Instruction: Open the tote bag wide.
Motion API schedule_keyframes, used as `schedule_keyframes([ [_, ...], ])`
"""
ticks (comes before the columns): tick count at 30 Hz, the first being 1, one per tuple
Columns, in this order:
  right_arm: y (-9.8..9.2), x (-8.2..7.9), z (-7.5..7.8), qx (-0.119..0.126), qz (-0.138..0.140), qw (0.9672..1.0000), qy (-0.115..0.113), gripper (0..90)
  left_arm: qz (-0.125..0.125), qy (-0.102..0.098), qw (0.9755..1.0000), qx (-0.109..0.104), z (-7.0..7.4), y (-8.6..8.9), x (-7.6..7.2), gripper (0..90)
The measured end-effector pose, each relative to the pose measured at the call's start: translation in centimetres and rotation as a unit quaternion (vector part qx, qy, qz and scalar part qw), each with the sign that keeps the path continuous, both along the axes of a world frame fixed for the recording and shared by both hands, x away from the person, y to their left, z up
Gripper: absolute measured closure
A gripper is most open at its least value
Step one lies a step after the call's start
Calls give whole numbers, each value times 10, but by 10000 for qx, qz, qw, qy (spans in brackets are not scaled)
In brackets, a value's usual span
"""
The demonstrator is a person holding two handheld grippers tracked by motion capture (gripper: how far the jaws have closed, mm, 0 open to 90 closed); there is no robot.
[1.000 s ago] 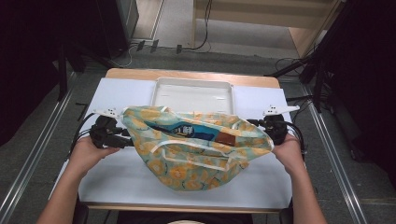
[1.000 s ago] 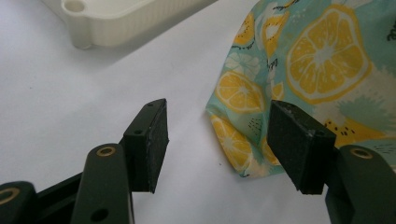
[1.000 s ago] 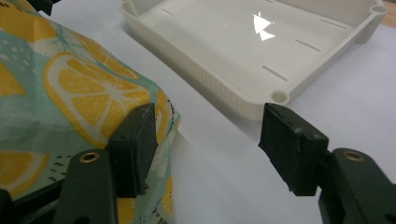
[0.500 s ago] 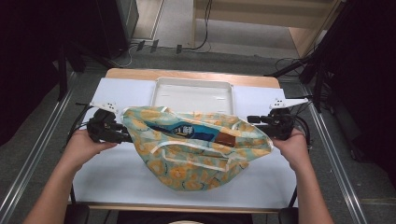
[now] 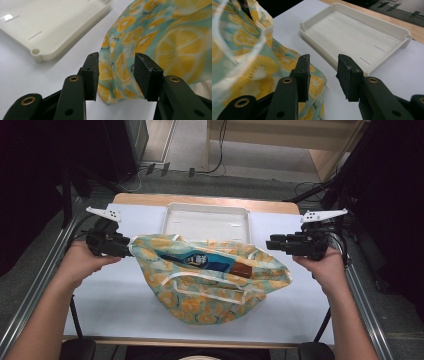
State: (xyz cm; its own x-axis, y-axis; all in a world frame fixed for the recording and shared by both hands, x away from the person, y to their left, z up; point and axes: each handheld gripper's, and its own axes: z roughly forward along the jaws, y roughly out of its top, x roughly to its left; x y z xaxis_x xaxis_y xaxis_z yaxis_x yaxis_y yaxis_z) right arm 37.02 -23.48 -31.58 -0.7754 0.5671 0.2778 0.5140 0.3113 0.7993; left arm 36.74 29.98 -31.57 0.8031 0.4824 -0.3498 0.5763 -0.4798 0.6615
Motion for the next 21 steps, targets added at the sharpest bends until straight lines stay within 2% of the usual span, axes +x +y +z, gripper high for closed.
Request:
schedule_keyframes([
  [2,2,-3,9,10,56,10000,-61,647,6,-36,10000,66,7,0,0,564],
  [7,8,-10,25,14,217,9997,-108,661,-58,-147,9999,29,25,0,0,573],
  [10,13,-14,32,4,290,9995,-147,667,-77,-199,9998,42,37,-1,-1,574],
  [12,16,-17,36,27,340,9993,-153,671,-97,-175,9998,-42,45,-1,-1,575],
  [15,19,-20,41,105,453,9988,-126,663,-149,-245,9996,31,59,-3,-2,572],
  [17,21,-23,43,119,481,9987,-146,663,-187,-252,9995,-26,66,-4,-4,571],
  [21,25,-32,48,103,544,9983,-194,659,-257,-420,9987,158,84,-9,-11,568],
])
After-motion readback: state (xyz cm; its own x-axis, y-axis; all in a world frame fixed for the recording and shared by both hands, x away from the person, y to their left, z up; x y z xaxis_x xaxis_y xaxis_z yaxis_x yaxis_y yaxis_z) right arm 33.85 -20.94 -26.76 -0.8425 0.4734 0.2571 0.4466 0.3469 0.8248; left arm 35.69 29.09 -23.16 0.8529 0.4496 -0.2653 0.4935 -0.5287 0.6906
